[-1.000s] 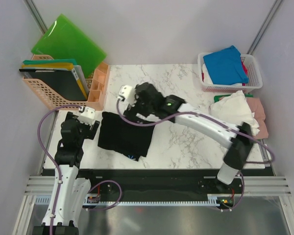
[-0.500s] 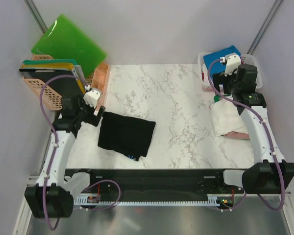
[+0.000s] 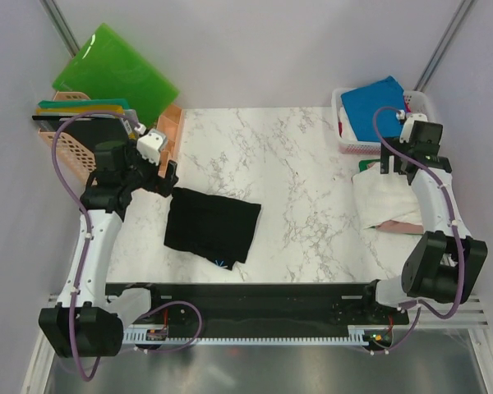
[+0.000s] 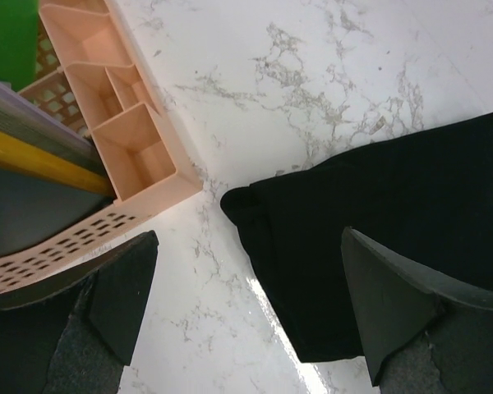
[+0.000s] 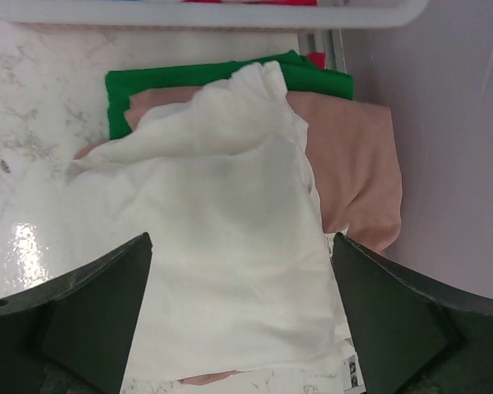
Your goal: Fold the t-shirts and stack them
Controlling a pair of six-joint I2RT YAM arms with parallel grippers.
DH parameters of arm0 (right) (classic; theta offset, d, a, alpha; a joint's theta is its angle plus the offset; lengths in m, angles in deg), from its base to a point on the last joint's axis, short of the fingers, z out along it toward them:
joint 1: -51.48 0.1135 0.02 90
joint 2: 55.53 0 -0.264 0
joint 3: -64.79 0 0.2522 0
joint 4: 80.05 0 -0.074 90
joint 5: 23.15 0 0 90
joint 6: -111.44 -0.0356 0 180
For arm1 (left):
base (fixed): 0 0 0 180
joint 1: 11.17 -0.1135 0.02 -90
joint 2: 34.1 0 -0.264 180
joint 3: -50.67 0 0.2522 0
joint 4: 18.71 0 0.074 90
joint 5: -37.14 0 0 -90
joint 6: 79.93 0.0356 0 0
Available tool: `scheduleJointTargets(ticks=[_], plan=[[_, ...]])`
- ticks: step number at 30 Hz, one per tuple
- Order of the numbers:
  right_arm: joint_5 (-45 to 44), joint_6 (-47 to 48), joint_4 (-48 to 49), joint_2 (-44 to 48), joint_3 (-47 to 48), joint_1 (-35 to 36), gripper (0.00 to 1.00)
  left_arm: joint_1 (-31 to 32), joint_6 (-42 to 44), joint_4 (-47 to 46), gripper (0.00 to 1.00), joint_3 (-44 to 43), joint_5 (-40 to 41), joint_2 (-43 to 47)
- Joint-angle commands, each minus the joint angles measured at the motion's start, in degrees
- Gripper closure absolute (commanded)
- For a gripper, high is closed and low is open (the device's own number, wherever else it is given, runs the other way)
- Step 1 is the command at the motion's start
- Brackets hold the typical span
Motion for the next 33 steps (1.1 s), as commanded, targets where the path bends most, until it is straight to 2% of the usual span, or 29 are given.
scheduleJointTargets(ticks=[1, 4, 12, 21, 27, 28, 29, 30, 33], plan=[[0.61, -3.09, 2.33, -2.28, -1.84, -5.89, 0.02, -0.30, 3.51, -2.04, 0.00, 2.83, 3.73, 2.61], [3.89, -3.64, 2.24, -3.08, -2.72, -8.73, 0.02, -0.65, 2.91, -2.22, 0.00, 3.53, 4.09, 3.75], [4.06, -1.09, 1.54, -6.24, -0.35, -8.91, 0.02, -0.66, -0.52, -3.36, 0.00, 3.01, 2.86, 2.52], [12.06, -2.14, -0.65, -0.97, -0.97, -8.82, 0.02, -0.66, -0.70, -5.21, 0.00, 4.94, 3.21, 1.12], [6.53, -1.09, 0.39, -5.35, -1.40, -9.70, 0.02, -0.66, -0.52, -4.95, 0.00, 4.59, 2.42, -0.20], [7.31, -1.09, 0.39, -5.54, -1.58, -10.31, 0.03, -0.66, -0.18, -4.86, 0.00, 4.59, 2.42, -0.20], [7.93, -1.61, 0.48, -5.63, -1.67, -11.62, 0.10, -0.66, 0.00, -4.51, 0.00, 4.42, 2.68, -0.46], [8.54, -1.88, 0.48, -5.37, -2.10, -12.33, 0.12, -0.66, 0.26, -4.33, 0.00, 4.33, 2.94, -0.55], [13.20, -2.93, 0.22, -4.40, -2.90, -14.97, 0.12, -0.57, 1.14, -3.72, 0.00, 4.06, 3.74, -1.25]])
